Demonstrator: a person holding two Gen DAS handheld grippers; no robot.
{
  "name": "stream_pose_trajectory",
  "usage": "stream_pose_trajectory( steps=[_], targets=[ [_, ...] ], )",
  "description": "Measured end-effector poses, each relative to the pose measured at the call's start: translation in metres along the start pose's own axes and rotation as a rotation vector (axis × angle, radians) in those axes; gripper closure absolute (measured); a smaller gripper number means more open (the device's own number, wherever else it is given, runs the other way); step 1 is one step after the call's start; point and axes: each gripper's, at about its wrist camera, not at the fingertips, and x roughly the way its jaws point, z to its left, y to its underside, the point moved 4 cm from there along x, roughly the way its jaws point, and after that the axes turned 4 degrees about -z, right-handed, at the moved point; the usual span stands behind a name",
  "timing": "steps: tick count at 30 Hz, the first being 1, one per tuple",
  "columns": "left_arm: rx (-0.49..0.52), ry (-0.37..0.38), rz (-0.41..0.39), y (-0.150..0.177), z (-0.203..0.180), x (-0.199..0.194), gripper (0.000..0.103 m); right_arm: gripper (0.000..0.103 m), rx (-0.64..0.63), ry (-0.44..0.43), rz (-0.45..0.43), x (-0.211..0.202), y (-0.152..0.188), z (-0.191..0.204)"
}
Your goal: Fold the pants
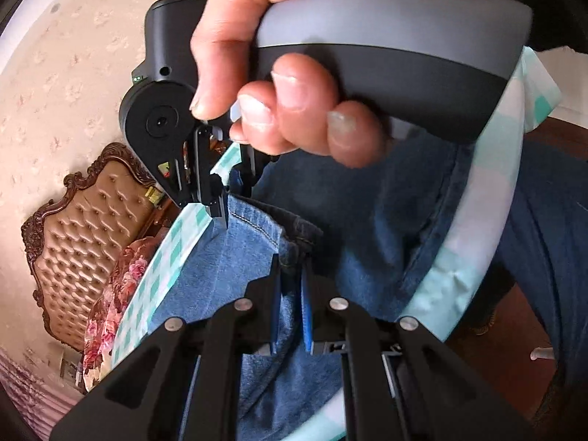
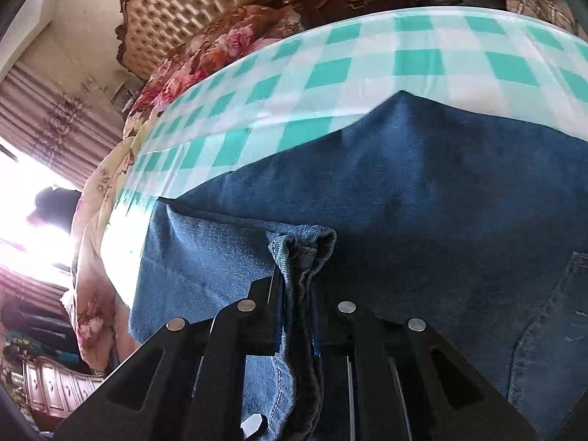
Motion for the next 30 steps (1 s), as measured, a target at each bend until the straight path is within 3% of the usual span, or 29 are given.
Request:
stream_pose_trajectory(
  steps=[5,6,7,9,12,14,16,20,22,24,25,26,28,30],
  targets=[
    [0.016,0.032,0.025,0.005,-0.008,0.012,0.088,0.091,-0.057,0.060,-0.013,0.013,0.006,-0.005],
    [-0.027,0.052,0.026,0.005,-0.002,0.011,0.077,0.088,-0.061,0.076,-0.022,0.012,0.007,-0.006],
    [-0.087,0.081,0.019,0.004,0.008,0.008,0.059,0.082,-0.057,0.091,-0.036,0.010,0.006,-0.006],
    [-0.225,0.130,-0.017,0.005,0.035,-0.006,0.049,0.078,-0.059,0.153,-0.089,-0.002,0.005,-0.007],
    [-0.428,0.104,-0.070,0.024,0.089,-0.039,0.049,0.077,-0.111,0.302,-0.232,-0.038,0.007,0.005],
    [-0.587,0.013,-0.054,0.062,0.132,-0.057,0.055,0.077,-0.194,0.320,-0.295,-0.053,0.016,0.031],
    [-0.657,-0.023,-0.003,0.096,0.152,-0.058,0.081,0.077,-0.275,0.335,-0.315,-0.053,0.025,0.052],
    [-0.801,-0.032,0.111,0.163,0.177,-0.037,0.081,0.078,-0.402,0.422,-0.243,-0.014,0.040,0.070],
    [-0.829,-0.090,0.201,0.194,0.181,-0.033,0.086,0.078,-0.406,0.486,-0.179,0.005,0.045,0.059],
    [-0.886,-0.121,0.202,0.213,0.196,-0.042,0.085,0.079,-0.401,0.522,-0.136,0.015,0.052,0.041],
    [-0.890,-0.149,0.212,0.218,0.206,-0.042,0.088,0.079,-0.399,0.513,-0.156,0.015,0.053,0.039],
    [-0.891,-0.139,0.191,0.216,0.213,-0.042,0.088,0.079,-0.410,0.518,-0.164,0.017,0.055,0.040],
    [-0.867,-0.052,0.077,0.188,0.233,-0.030,0.088,0.079,-0.432,0.544,-0.162,0.021,0.056,0.044],
    [-0.851,0.148,0.057,0.168,0.242,0.011,0.084,0.079,-0.429,0.558,-0.156,0.021,0.055,0.045]
  ],
)
